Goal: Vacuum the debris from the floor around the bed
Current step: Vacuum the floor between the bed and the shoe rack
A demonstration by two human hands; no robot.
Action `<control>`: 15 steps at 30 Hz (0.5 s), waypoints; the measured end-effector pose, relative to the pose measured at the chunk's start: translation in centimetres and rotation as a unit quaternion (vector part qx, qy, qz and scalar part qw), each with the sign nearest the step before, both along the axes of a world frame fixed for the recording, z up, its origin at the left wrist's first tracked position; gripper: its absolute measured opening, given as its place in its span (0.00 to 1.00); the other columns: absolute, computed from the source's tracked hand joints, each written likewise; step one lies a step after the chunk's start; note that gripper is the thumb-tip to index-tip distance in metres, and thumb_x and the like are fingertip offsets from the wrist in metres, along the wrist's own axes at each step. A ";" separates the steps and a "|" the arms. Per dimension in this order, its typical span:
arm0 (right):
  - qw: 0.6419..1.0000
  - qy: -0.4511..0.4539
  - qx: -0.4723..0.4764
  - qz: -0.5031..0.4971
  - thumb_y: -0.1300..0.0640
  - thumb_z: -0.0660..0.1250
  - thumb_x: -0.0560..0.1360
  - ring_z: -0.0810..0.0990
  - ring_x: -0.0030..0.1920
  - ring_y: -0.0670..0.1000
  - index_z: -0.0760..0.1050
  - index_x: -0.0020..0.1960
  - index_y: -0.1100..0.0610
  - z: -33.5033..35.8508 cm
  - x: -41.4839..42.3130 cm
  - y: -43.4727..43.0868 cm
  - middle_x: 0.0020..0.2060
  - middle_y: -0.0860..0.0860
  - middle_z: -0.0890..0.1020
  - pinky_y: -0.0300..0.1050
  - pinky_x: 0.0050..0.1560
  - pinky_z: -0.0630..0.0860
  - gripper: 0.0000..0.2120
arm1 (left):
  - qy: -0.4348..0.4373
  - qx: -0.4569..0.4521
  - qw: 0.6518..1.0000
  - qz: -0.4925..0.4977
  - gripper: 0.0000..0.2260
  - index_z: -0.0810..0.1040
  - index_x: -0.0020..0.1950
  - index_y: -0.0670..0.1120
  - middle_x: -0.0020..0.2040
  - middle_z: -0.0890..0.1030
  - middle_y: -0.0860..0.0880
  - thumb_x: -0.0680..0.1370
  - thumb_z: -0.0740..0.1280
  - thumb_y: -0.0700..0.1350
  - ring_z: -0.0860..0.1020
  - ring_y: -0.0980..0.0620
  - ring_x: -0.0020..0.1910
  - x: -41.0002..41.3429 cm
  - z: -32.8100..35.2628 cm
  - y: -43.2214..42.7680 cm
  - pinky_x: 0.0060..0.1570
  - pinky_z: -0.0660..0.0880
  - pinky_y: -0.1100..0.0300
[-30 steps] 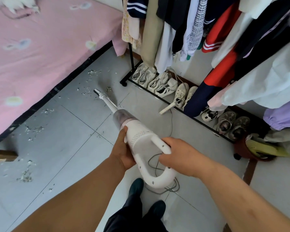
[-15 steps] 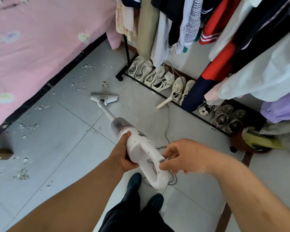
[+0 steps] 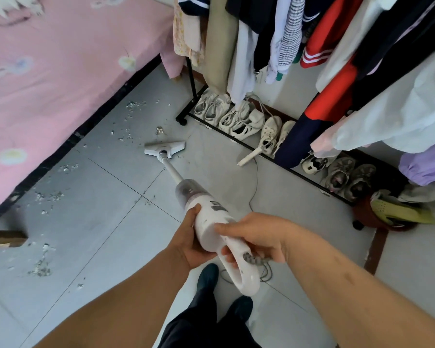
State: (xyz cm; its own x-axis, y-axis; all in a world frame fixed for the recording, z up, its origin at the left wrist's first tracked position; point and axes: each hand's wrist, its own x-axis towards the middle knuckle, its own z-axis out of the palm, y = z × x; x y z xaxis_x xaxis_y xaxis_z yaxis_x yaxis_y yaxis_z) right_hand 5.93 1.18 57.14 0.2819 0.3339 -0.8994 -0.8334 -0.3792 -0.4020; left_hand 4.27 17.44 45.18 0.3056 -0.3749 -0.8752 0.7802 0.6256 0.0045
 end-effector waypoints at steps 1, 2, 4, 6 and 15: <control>1.000 -0.004 -0.014 0.011 0.49 0.70 0.74 0.81 0.35 0.53 0.74 0.57 0.64 -0.4 -0.2 0.4 0.40 0.57 0.83 0.48 0.44 0.81 0.20 | -0.001 -0.006 1.000 -0.003 0.31 0.76 0.68 0.42 0.57 0.83 0.37 0.71 0.72 0.59 0.84 0.37 0.49 -0.3 -0.1 0.1 0.42 0.81 0.46; 0.998 -0.022 -0.036 0.046 0.52 0.69 0.74 0.80 0.33 0.52 0.75 0.56 0.63 -0.9 -0.5 0.9 0.37 0.55 0.82 0.48 0.44 0.81 0.17 | -0.003 -0.009 1.000 -0.005 0.31 0.77 0.68 0.42 0.57 0.83 0.37 0.71 0.72 0.59 0.85 0.37 0.47 -0.5 -0.1 0.2 0.40 0.81 0.46; 0.991 -0.048 -0.072 0.103 0.54 0.66 0.74 0.80 0.33 0.53 0.76 0.53 0.63 -1.3 -0.9 1.6 0.34 0.54 0.82 0.51 0.48 0.81 0.14 | -0.003 -0.012 1.000 -0.004 0.31 0.77 0.68 0.41 0.58 0.83 0.36 0.70 0.72 0.57 0.85 0.37 0.46 -0.7 -0.1 0.6 0.40 0.81 0.45; 0.993 -0.021 -0.064 0.096 0.56 0.65 0.74 0.81 0.34 0.54 0.75 0.55 0.64 -1.9 -1.2 1.7 0.35 0.55 0.82 0.53 0.50 0.81 0.14 | 0.002 -0.018 1.000 -0.007 0.31 0.77 0.68 0.40 0.58 0.83 0.36 0.70 0.73 0.55 0.85 0.36 0.46 -0.9 -0.1 0.7 0.40 0.82 0.45; 0.985 -0.005 -0.071 0.159 0.54 0.63 0.76 0.80 0.24 0.45 0.70 0.60 0.60 -2.6 -1.9 3.2 0.36 0.53 0.80 0.35 0.27 0.77 0.15 | 0.040 0.015 0.996 -0.083 0.32 0.76 0.69 0.41 0.61 0.82 0.36 0.74 0.72 0.61 0.80 0.37 0.60 -1.2 -0.6 1.6 0.58 0.77 0.40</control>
